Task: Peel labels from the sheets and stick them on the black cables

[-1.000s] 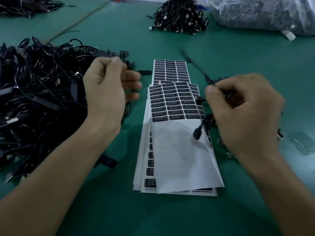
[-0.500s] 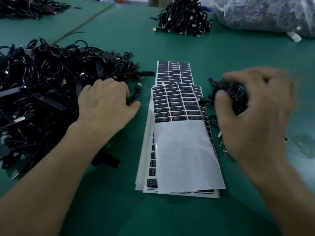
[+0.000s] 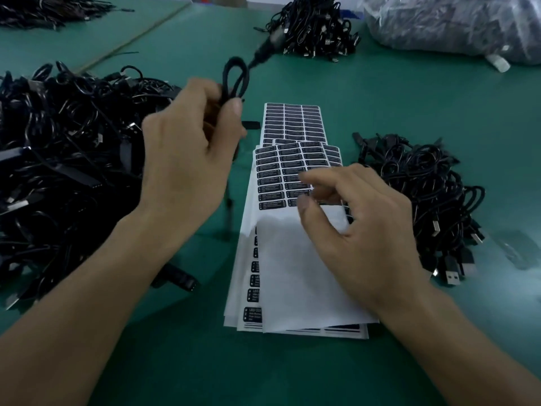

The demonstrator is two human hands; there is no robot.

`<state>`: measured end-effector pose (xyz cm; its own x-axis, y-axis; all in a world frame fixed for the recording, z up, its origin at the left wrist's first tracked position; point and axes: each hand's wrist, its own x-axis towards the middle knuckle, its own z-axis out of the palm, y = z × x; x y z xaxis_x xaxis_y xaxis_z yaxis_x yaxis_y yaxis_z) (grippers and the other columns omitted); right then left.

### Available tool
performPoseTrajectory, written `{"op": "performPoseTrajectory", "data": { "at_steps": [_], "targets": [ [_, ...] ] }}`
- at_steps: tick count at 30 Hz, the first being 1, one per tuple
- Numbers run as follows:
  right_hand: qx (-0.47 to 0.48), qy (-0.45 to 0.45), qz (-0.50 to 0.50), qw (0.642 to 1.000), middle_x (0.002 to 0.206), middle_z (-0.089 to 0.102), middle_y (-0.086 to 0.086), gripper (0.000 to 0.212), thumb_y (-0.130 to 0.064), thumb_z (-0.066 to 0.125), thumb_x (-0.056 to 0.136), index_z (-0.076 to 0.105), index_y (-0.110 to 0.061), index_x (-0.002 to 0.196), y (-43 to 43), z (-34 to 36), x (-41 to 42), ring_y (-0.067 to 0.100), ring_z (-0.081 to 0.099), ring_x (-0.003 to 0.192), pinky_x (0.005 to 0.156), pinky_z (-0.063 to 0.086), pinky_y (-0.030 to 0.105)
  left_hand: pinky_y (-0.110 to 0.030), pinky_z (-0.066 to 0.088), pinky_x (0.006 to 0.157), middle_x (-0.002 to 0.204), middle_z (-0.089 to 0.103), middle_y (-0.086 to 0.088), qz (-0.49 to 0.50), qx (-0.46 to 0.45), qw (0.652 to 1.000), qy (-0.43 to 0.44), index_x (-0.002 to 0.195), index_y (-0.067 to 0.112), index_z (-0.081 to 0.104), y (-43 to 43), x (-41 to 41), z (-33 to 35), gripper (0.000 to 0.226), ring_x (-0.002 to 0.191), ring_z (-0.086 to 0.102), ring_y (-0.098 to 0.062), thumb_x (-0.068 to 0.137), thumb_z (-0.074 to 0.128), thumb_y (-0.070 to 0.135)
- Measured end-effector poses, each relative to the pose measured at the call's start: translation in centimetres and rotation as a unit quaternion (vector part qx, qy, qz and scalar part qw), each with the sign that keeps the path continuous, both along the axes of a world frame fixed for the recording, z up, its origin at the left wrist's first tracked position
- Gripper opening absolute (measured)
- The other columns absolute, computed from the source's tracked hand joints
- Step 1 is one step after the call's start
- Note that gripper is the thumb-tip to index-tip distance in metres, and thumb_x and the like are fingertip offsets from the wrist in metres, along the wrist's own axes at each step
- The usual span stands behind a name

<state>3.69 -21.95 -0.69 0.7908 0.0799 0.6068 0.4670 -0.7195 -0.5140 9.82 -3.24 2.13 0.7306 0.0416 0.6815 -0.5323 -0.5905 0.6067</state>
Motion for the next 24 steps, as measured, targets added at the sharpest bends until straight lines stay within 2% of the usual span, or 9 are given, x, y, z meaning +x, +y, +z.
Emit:
{"op": "performPoseTrajectory", "data": {
  "at_steps": [2, 5, 8, 11, 14, 17, 19, 21, 24],
  "targets": [
    [0.011, 0.042, 0.019, 0.999, 0.103, 0.063, -0.016, 0.039, -0.033, 0.065, 0.091, 0.063, -0.022, 0.129, 0.1, 0.0, -0.2, 0.002, 0.059, 0.098, 0.084, 0.044, 0.016, -0.018, 0.047, 0.045, 0.074, 0.070, 0.008, -0.104, -0.147, 0.980, 0.081, 0.092, 0.024, 0.057, -0.9, -0.5, 0.1, 0.016, 0.054, 0.064, -0.007, 0.105, 0.049, 0.022],
    [0.022, 0.091, 0.035, 0.995, 0.112, 0.064, -0.021, 0.052, -0.049, 0.063, 0.089, 0.056, -0.030, 0.137, 0.2, 0.0, -0.4, -0.002, 0.058, 0.109, 0.089, 0.043, 0.015, -0.021, 0.051, 0.045, 0.079, 0.073, 0.001, -0.185, -0.301, 0.914, 0.200, 0.097, 0.014, 0.060, -2.0, -0.9, -0.2, 0.013, 0.056, 0.068, -0.015, 0.105, 0.050, 0.016],
    [0.057, 0.103, 0.046, 0.992, 0.097, 0.069, -0.018, 0.045, -0.050, 0.065, 0.089, 0.063, -0.030, 0.129, 0.3, 0.0, -0.4, -0.002, 0.064, 0.094, 0.077, 0.041, 0.005, -0.022, 0.055, 0.051, 0.082, 0.074, -0.002, -0.205, -0.354, 0.883, 0.231, 0.101, 0.010, 0.058, -2.3, -0.8, -0.6, 0.011, 0.063, 0.072, -0.019, 0.105, 0.050, 0.017],
    [0.078, 0.094, 0.048, 0.991, 0.077, 0.064, -0.021, 0.030, -0.030, 0.070, 0.091, 0.070, -0.023, 0.120, 0.2, -0.1, -0.3, -0.007, 0.060, 0.071, 0.065, 0.039, 0.002, -0.024, 0.057, 0.055, 0.084, 0.074, -0.003, -0.204, -0.402, 0.864, 0.223, 0.101, 0.008, 0.054, -2.0, -0.5, -0.7, 0.013, 0.069, 0.073, -0.025, 0.106, 0.049, 0.018],
    [0.111, 0.079, 0.036, 0.990, 0.078, 0.063, -0.026, 0.026, -0.020, 0.071, 0.092, 0.071, -0.020, 0.118, 0.1, -0.2, -0.2, -0.010, 0.059, 0.069, 0.064, 0.041, 0.002, -0.026, 0.057, 0.056, 0.082, 0.074, -0.005, -0.172, -0.439, 0.855, 0.218, 0.096, 0.009, 0.053, -1.7, -0.2, -0.8, 0.013, 0.070, 0.073, -0.027, 0.106, 0.049, 0.016],
    [0.131, 0.072, 0.025, 0.988, 0.097, 0.066, -0.024, 0.028, -0.019, 0.067, 0.095, 0.070, -0.018, 0.123, -0.2, -0.1, 0.1, -0.005, 0.064, 0.085, 0.075, 0.047, 0.008, -0.027, 0.056, 0.057, 0.081, 0.074, -0.003, -0.123, -0.442, 0.863, 0.213, 0.092, 0.014, 0.053, -1.5, 0.0, -0.9, 0.012, 0.075, 0.072, -0.021, 0.104, 0.052, 0.014],
    [0.123, 0.075, 0.014, 0.989, 0.096, 0.067, -0.021, 0.028, -0.015, 0.064, 0.097, 0.070, -0.018, 0.124, -0.3, -0.2, 0.3, -0.004, 0.064, 0.088, 0.077, 0.047, 0.007, -0.023, 0.053, 0.060, 0.090, 0.068, 0.001, -0.059, -0.414, 0.886, 0.199, 0.095, 0.021, 0.051, -1.4, 0.1, -0.9, 0.014, 0.079, 0.065, -0.009, 0.097, 0.059, 0.010],
    [0.134, 0.087, 0.010, 0.987, 0.087, 0.065, -0.024, 0.025, -0.012, 0.063, 0.097, 0.072, -0.017, 0.119, -0.5, -0.3, 0.4, -0.006, 0.065, 0.084, 0.074, 0.046, 0.005, -0.021, 0.049, 0.065, 0.102, 0.055, -0.001, 0.041, -0.346, 0.926, 0.142, 0.101, 0.027, 0.042, -1.1, 0.0, -0.9, 0.039, 0.078, 0.054, 0.000, 0.083, 0.067, 0.004],
    [0.158, 0.113, 0.018, 0.981, 0.081, 0.067, -0.023, 0.019, -0.011, 0.067, 0.094, 0.075, -0.018, 0.109, -0.6, -0.4, 0.4, -0.001, 0.068, 0.078, 0.072, 0.050, 0.009, -0.032, 0.049, 0.082, 0.119, 0.043, -0.017, 0.122, -0.211, 0.969, 0.037, 0.112, 0.029, 0.032, -1.2, -0.6, -0.6, 0.061, 0.095, 0.046, -0.016, 0.067, 0.066, 0.004]
  ]
}}
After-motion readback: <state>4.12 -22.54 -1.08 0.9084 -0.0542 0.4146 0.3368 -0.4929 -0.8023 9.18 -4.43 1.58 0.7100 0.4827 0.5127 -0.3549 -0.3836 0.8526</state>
